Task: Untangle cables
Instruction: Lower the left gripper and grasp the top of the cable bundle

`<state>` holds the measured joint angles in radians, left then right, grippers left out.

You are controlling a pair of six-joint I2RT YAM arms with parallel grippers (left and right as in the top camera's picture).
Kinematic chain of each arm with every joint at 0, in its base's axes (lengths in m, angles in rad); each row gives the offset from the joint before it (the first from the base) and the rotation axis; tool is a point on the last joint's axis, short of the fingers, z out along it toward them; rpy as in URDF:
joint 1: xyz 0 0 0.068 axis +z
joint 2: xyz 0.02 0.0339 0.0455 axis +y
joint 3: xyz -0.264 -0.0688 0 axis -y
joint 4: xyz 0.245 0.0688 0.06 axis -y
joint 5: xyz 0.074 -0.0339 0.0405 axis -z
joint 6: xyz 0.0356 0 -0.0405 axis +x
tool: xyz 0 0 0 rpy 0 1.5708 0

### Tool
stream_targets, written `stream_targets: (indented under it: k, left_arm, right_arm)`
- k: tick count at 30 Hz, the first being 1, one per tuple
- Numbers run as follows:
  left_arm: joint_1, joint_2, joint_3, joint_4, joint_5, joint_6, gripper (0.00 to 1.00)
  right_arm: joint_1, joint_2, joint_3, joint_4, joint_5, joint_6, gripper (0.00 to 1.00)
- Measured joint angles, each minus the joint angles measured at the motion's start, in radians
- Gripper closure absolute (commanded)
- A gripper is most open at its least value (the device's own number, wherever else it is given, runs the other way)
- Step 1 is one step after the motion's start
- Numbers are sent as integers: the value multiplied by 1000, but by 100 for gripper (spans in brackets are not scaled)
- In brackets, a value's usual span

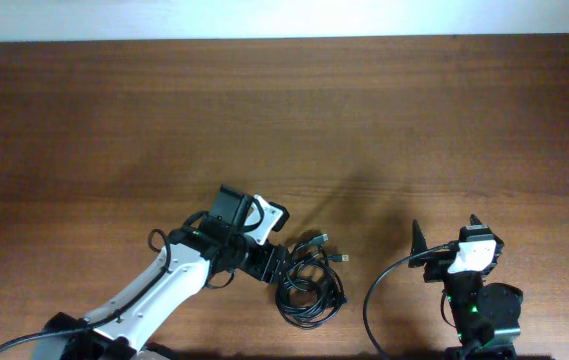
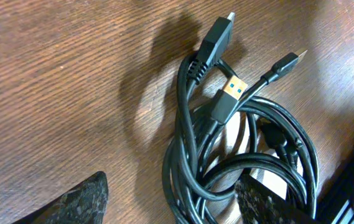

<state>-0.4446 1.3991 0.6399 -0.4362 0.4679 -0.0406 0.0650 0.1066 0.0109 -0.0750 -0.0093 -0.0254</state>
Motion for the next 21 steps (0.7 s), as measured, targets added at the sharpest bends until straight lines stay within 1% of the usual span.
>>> stream_targets:
  k: [4,5,9,15,16,17,21]
  left_arm:
    - [-26,0,0,0,0,-16,40]
    - [-33,0,0,0,-2,-32,40]
    - [-57,0,0,3,-15,-74,47]
    - [-97,0,0,16,-56,-113,45]
    - [-99,0,0,16,-62,-117,49]
    - [-100,0,0,20,-68,-119,56]
    - [-100,0,0,37,-80,-129,66]
  right_arm:
    - [0,0,0,0,0,0,1]
    - [0,0,0,0,0,0,1]
    - [0,0,0,0,0,0,1]
    - [0,0,0,0,0,0,1]
    - [0,0,0,0,0,0,1]
    - [0,0,0,0,0,0,1]
    - [0,0,0,0,0,-1,1]
